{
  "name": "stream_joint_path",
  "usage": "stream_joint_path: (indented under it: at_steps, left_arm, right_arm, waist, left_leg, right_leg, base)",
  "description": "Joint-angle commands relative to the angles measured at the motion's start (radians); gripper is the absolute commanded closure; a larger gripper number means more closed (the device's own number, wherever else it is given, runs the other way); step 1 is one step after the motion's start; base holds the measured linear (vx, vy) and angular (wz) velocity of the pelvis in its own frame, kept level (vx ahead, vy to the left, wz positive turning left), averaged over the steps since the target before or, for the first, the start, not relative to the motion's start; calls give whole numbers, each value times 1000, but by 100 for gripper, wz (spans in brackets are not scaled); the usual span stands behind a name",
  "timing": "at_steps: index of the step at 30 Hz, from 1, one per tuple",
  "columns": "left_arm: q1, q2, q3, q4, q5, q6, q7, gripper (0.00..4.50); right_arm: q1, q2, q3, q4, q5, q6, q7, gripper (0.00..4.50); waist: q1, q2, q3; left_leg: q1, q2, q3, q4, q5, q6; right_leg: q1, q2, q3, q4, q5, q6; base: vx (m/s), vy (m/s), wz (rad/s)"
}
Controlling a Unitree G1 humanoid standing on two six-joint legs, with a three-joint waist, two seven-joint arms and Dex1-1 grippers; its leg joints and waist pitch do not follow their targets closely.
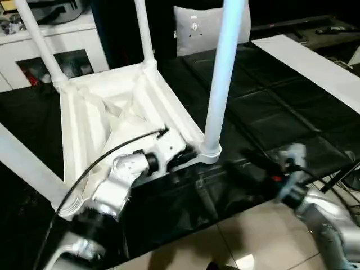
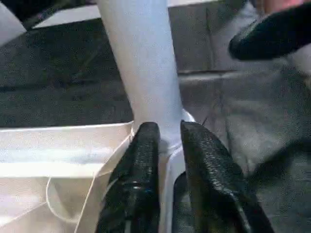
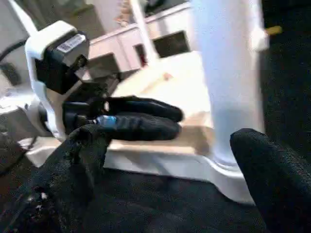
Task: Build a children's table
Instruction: Rotate table base
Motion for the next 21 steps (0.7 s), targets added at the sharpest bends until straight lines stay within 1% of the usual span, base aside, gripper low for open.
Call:
stream_joint_path:
  at_steps: [1,2,3,4,5,6,7,8,9,10,11,12,13,14,15,16,17,18,19,20,21]
  left_arm:
    - [59,-6,38,-81,-29,47,36,338]
    - [78,-11,45,-105,-31,56,44,317]
    - [139,-24,74,-184,-47,84,82,317]
    - [146,-25,76,-192,-49,86,85,310]
    - [179,-27,88,-236,-61,100,100,294]
    - [211,-21,95,-274,-70,108,103,294]
    - [232,-15,96,-301,-77,116,107,283]
    - [264,-1,98,-331,-86,116,101,272]
    - [285,9,98,-353,-92,118,98,265]
    - [289,11,98,-357,-93,118,96,252]
    - [346,39,106,-407,-109,121,78,252]
    - [366,46,110,-425,-113,125,73,238]
    - [402,59,123,-465,-128,144,62,229]
    - [415,64,128,-480,-133,152,58,220]
    - [435,72,138,-504,-147,163,50,220]
    - [453,82,149,-528,-160,178,46,203]
    - [486,116,172,-573,-193,214,22,203]
    - [499,134,177,-589,-204,229,9,194]
    - [519,162,181,-608,-217,235,-9,186]
    - [533,182,183,-620,-227,237,-21,179]
    - [565,220,193,-642,-255,252,-57,170]
  right_arm:
    - [-39,20,19,-30,13,11,-13,0]
    - [-49,28,22,-34,15,15,-16,0]
    - [-88,56,33,-31,16,17,-30,0]
    - [-92,58,34,-31,16,17,-31,0]
    - [-112,72,38,-24,18,18,-37,0]
    - [-133,87,39,-10,16,14,-46,0]
    - [-143,92,42,-4,18,11,-55,0]
    - [-159,103,44,11,20,6,-64,0]
    - [-166,109,46,19,23,2,-70,0]
    - [-168,110,47,21,22,1,-71,0]
    - [-192,125,58,54,4,-15,-81,0]
    - [-200,130,62,65,-4,-20,-84,0]
    - [-220,146,61,98,-14,-26,-95,0]
    - [-227,152,60,111,-17,-28,-100,0]
    - [-239,161,55,134,-23,-37,-109,0]
    - [-251,168,47,156,-29,-47,-120,0]
    - [-278,174,17,214,-51,-75,-171,0]
    - [-291,172,-1,241,-60,-91,-194,0]
    - [-305,166,-22,272,-67,-107,-223,0]
    - [-312,162,-34,288,-71,-116,-240,0]
    - [-329,150,-62,326,-78,-138,-268,0]
  waist:
    - [3,-27,-58]
    - [4,-19,-56]
    - [2,-25,-58]
    - [2,-22,-55]
    - [1,-25,-53]
    - [1,-28,-55]
    - [2,-27,-53]
    - [4,-35,-52]
    - [9,-35,-55]
    - [11,-28,-53]
    - [12,-44,-54]
    - [14,-40,-54]
    - [13,-37,-53]
    - [12,-39,-52]
    - [13,-40,-52]
    - [12,-44,-50]
    - [14,-44,-48]
    - [12,-45,-46]
    - [11,-46,-42]
    - [12,-47,-38]
    - [13,-45,-38]
  left_leg:
    - [-38,28,9,-66,75,118]
    - [-35,25,9,-66,66,115]
    - [-36,30,8,-68,63,109]
    - [-39,31,5,-70,63,108]
    - [-34,29,8,-69,53,109]
    - [-34,31,6,-69,53,106]
    - [-35,33,5,-71,59,107]
    - [-32,34,5,-71,61,107]
    - [-31,34,3,-72,65,105]
    - [-30,37,3,-73,75,104]
    - [-33,40,1,-74,84,103]
    - [-31,42,0,-76,84,101]
    - [-29,43,2,-75,88,98]
    - [-29,45,0,-77,93,91]
    - [-27,44,1,-76,94,89]
    - [-25,46,1,-78,90,83]
    - [-24,47,1,-80,80,76]
    - [-25,47,2,-83,67,71]
    - [-21,42,5,-85,38,63]
    - [-13,41,8,-88,-4,55]
    - [-10,41,9,-89,-17,51]
  right_leg:
    - [87,-67,59,-74,-387,48]
    - [82,-64,59,-80,-411,58]
    - [84,-67,59,-72,-408,57]
    - [87,-70,59,-75,-409,58]
    - [80,-65,60,-84,-428,65]
    - [82,-67,61,-77,-422,62]
    - [81,-66,63,-78,-415,60]
    - [78,-65,65,-79,-417,65]
    - [80,-68,67,-72,-406,60]
    - [78,-68,70,-71,-394,53]
    - [80,-71,72,-63,-378,48]
    - [79,-73,73,-60,-373,39]
    - [76,-72,76,-61,-366,33]
    - [77,-73,78,-56,-352,18]
    - [76,-73,79,-57,-347,15]
    - [75,-74,82,-54,-339,1]
    - [75,-76,85,-51,-341,-10]
    - [75,-76,86,-50,-351,-14]
    - [75,-72,87,-57,-384,-8]
    - [70,-72,88,-63,-421,-5]
    - [70,-73,88,-65,-433,-3]
  base:
    - [0,0,0]
    - [0,0,0]
    - [0,0,0]
    - [0,0,0]
    - [0,0,0]
    - [0,0,0]
    - [0,0,0]
    - [0,0,0]
    - [0,0,0]
    - [0,0,0]
    - [0,0,0]
    - [0,0,0]
    - [0,0,0]
    - [0,0,0]
    - [0,0,0]
    - [0,0,0]
    - [0,0,0]
    - [0,0,0]
    - [0,0,0]
    - [0,0,0]
    - [0,0,0]
